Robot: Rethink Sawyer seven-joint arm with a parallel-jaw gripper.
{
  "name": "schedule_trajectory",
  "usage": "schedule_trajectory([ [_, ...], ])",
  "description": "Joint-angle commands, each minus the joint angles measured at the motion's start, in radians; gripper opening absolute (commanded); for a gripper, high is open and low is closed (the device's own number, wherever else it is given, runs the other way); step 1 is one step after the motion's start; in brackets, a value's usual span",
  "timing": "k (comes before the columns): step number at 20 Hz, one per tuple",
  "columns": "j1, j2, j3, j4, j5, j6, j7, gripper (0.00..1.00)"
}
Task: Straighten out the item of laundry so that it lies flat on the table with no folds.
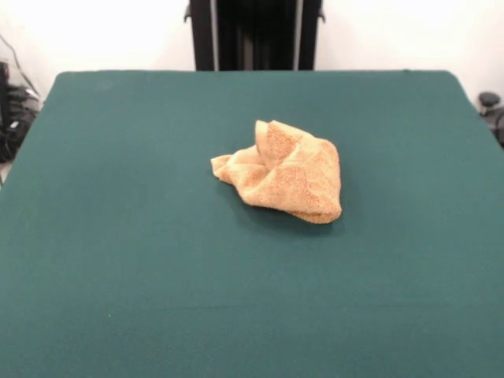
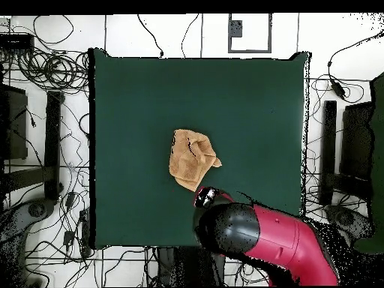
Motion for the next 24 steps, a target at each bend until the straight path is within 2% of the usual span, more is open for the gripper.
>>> schedule_trajectory([
  [1, -0.083, -0.045, 0.107, 0.075, 0.013, 0.001, -0.189, 1.00],
  [17, -0.156, -0.048, 0.179, 0.083, -0.017, 0.002, -0.201, 1.00],
  [24, -0.269, 0.000, 0.227, 0.087, -0.065, -0.040, -0.290, 1.00],
])
